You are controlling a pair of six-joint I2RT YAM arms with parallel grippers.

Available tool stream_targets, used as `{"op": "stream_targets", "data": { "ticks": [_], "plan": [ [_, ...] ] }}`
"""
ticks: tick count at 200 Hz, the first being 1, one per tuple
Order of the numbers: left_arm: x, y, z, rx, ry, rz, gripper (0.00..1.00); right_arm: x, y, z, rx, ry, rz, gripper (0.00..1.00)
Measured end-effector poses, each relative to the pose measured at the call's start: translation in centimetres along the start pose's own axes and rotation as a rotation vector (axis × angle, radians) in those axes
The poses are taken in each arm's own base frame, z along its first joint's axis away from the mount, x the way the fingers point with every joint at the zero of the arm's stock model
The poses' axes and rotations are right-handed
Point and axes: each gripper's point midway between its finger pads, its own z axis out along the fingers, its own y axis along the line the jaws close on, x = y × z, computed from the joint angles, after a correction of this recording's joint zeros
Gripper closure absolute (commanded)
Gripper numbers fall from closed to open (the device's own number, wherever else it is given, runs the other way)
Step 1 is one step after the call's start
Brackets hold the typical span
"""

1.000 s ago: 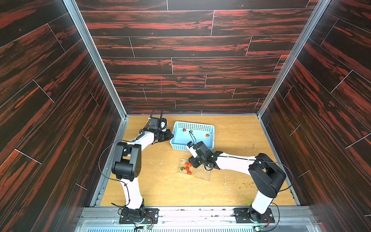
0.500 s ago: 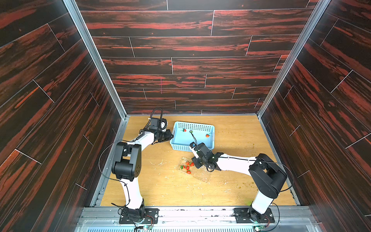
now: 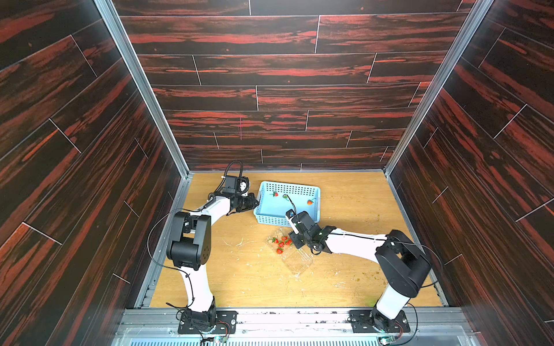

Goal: Pack strawberries into containers
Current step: Adjust the packing box at the center of the board, then pick up the strawberry from the basket.

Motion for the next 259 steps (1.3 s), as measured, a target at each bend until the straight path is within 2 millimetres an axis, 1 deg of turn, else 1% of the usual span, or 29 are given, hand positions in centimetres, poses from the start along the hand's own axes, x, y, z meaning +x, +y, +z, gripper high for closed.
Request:
{"op": "stream_targets", "data": {
  "ticks": [17,63,79,85,93,100,109,117,129,134,142,156,163,179,197,210,220,232,259],
  "plan": [
    [0.0,0.0,0.0,0.000,0.000,0.000,0.90,-0.5,-0.4,-0.5,0.019,-0.018,0.004,0.49],
    [0.0,0.0,0.0,0.000,0.000,0.000,0.90,-0.9,-1.0,-0.9,0.037,-0.030,0.006,0.49],
    [0.0,0.0,0.0,0.000,0.000,0.000,0.90,-1.9,-1.1,-1.6,-0.007,-0.035,0.011,0.50],
    [0.0,0.0,0.0,0.000,0.000,0.000,0.90,-2.9,-1.5,-2.0,-0.022,-0.043,0.019,0.50],
    [0.0,0.0,0.0,0.002,-0.001,0.001,0.90,-4.8,-2.2,-2.5,-0.039,-0.065,0.034,0.50],
    [-0.1,-0.1,0.0,0.004,-0.003,0.002,0.90,-6.8,-3.0,-3.0,-0.050,-0.093,0.048,0.50],
    [-0.1,-0.1,0.0,0.006,-0.005,0.003,0.90,-10.0,-4.3,-3.7,-0.058,-0.152,0.069,0.50],
    [-0.1,-0.1,0.1,0.009,-0.006,0.004,0.90,-12.5,-5.3,-4.2,-0.065,-0.199,0.081,0.50],
    [0.0,-0.1,0.1,0.011,-0.004,0.003,0.90,-15.3,-6.8,-4.3,-0.066,-0.246,0.093,0.50],
    [0.0,-0.1,0.1,0.012,-0.004,0.003,0.90,-16.2,-7.3,-3.9,-0.068,-0.257,0.094,0.51],
    [0.0,-0.1,0.1,0.013,-0.005,0.004,0.90,-16.9,-7.8,-3.0,-0.072,-0.254,0.094,0.51],
    [0.0,-0.1,0.1,0.013,-0.004,0.003,0.90,-16.9,-8.2,-0.4,-0.081,-0.223,0.085,0.52],
    [0.0,-0.2,0.1,0.013,-0.004,0.004,0.90,-16.3,-8.1,1.1,-0.088,-0.192,0.080,0.52],
    [0.0,-0.2,0.0,0.013,-0.003,0.004,0.90,-14.1,-7.7,4.6,-0.113,-0.108,0.069,0.53],
    [0.0,-0.2,0.0,0.013,-0.004,0.004,0.90,-11.9,-7.1,7.4,-0.141,-0.028,0.066,0.54],
    [0.0,-0.2,0.0,0.012,-0.004,0.004,0.90,-11.1,-7.0,8.6,-0.155,0.003,0.068,0.55],
    [0.0,-0.2,0.0,0.013,-0.004,0.004,0.91,-11.0,-7.2,9.4,-0.161,0.011,0.073,0.56],
    [0.0,-0.3,-0.1,0.012,-0.005,0.005,0.90,-11.2,-7.6,10.2,-0.167,0.011,0.081,0.56],
    [-0.1,-0.4,-0.4,0.011,-0.006,0.005,0.90,-12.5,-9.0,11.7,-0.166,-0.011,0.097,0.58]
  ]
}}
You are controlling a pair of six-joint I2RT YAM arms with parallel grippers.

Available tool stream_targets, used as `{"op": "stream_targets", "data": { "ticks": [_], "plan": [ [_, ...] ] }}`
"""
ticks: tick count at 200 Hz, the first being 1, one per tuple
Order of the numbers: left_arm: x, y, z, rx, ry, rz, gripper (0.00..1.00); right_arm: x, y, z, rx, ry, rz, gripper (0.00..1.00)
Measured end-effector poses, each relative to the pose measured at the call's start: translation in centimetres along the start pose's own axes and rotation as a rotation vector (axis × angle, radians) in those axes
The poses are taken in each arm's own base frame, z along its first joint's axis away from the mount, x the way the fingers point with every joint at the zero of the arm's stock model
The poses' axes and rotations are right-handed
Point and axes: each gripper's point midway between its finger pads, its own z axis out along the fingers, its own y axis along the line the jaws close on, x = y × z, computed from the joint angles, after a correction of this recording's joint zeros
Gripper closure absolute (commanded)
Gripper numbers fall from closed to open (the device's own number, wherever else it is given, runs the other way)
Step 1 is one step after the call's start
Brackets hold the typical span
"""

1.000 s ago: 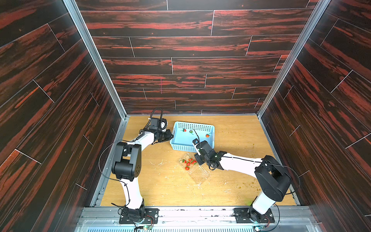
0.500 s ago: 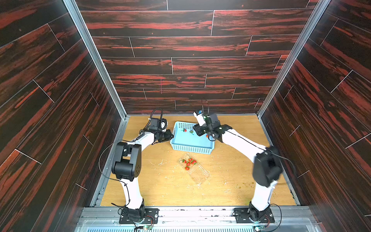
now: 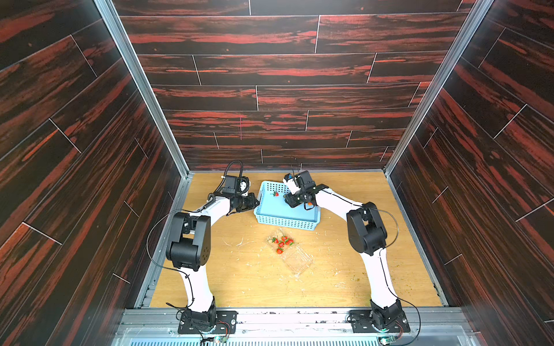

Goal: Pack strawberries into containers
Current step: Pick up the strawberry from the basket.

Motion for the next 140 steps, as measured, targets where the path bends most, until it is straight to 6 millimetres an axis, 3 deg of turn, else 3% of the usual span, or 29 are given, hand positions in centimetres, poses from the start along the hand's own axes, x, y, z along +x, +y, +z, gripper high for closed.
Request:
{"op": "stream_targets", "data": {
  "ticks": [23,59,140],
  "plan": [
    [0.0,-0.1,-0.3,-0.003,0.000,0.002,0.90,-1.0,-0.9,1.3,-0.005,-0.017,0.011,0.60],
    [0.0,-0.1,-0.4,-0.007,0.000,0.003,0.91,-0.7,-1.0,2.9,-0.040,-0.002,0.027,0.61],
    [0.1,-0.1,-0.4,-0.010,0.005,0.000,0.91,-0.2,-0.1,3.7,-0.084,0.033,0.028,0.65]
  ]
}}
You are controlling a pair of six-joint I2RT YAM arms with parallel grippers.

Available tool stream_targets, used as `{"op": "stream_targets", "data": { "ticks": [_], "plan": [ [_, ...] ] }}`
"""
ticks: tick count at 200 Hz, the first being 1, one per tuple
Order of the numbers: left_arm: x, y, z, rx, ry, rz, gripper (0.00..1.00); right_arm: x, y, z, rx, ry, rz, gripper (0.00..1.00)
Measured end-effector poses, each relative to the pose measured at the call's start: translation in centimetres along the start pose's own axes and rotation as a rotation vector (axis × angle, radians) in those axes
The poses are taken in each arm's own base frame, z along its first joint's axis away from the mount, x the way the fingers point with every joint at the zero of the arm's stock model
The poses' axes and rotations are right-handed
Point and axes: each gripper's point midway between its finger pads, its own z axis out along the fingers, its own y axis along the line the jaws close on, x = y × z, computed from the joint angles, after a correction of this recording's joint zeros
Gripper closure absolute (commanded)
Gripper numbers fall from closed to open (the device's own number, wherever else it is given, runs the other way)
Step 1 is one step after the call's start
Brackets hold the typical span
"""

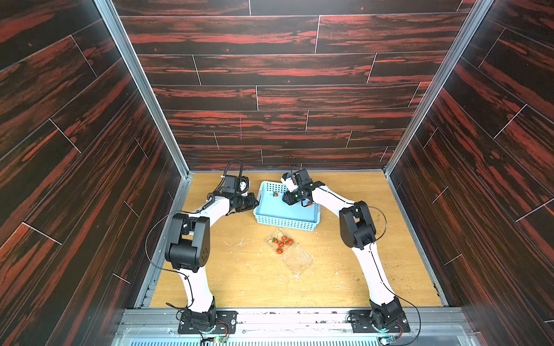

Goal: Pack strawberries into containers
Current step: Pick up the strawberry from the basket, then place the strawberry in the packing box.

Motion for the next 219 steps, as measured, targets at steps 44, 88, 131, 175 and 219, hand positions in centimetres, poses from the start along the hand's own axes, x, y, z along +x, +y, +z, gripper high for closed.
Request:
{"op": "stream_targets", "data": {
  "ticks": [44,88,131,175,219],
  "plan": [
    [0.2,0.2,0.0,-0.009,0.009,-0.007,0.91,0.1,-0.7,1.1,0.034,0.036,0.001,0.73],
    [0.2,0.3,0.0,-0.014,0.008,-0.006,0.91,0.4,-0.8,1.0,0.058,0.061,-0.005,0.93],
    [0.2,0.2,0.0,-0.013,0.006,-0.001,0.91,1.1,-0.5,-0.1,0.071,0.078,-0.020,0.99],
    [0.1,0.2,0.0,-0.012,0.004,0.000,0.91,0.2,1.4,-5.7,0.064,0.034,-0.052,1.00],
    [0.0,0.1,0.0,-0.010,-0.001,0.003,0.91,-0.7,7.5,-13.5,-0.027,-0.086,-0.140,0.99]
  ]
}}
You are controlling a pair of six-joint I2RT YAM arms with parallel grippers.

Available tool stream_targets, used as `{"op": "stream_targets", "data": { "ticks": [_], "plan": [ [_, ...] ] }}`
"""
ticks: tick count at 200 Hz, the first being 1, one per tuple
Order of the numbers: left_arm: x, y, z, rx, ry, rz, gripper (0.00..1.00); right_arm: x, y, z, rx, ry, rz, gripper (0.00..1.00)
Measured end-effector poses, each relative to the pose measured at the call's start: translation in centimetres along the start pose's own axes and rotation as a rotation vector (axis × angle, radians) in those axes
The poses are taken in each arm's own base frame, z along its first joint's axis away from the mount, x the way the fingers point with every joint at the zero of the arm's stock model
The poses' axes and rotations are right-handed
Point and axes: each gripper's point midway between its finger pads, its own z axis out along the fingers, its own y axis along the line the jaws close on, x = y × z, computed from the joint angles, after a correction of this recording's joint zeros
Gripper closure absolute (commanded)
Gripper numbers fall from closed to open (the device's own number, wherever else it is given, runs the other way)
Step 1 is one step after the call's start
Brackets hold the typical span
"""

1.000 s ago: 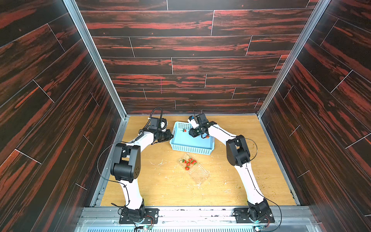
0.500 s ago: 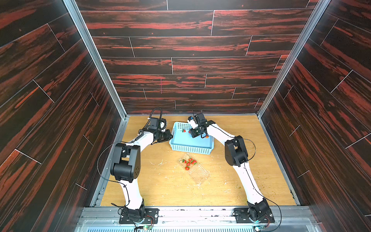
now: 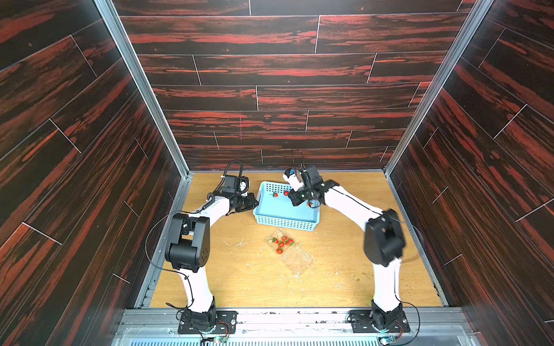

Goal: Pack strawberries into containers
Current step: Place the strawberry in the packing box.

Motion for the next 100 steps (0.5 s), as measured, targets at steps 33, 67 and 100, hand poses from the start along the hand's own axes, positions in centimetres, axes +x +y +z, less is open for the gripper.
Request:
{"op": "stream_targets", "data": {
  "ticks": [33,67,100],
  "plan": [
    [-0.2,-0.1,0.0,0.003,-0.007,0.003,0.91,3.0,8.2,-2.3,-0.156,0.019,-0.079,0.96],
    [-0.5,-0.2,0.0,0.009,-0.021,0.010,0.91,8.9,13.2,-1.2,-0.259,0.150,-0.093,0.94],
    [-0.6,-0.2,0.0,0.009,-0.022,0.011,0.91,11.5,13.9,-0.1,-0.262,0.230,-0.092,0.81]
  ]
}}
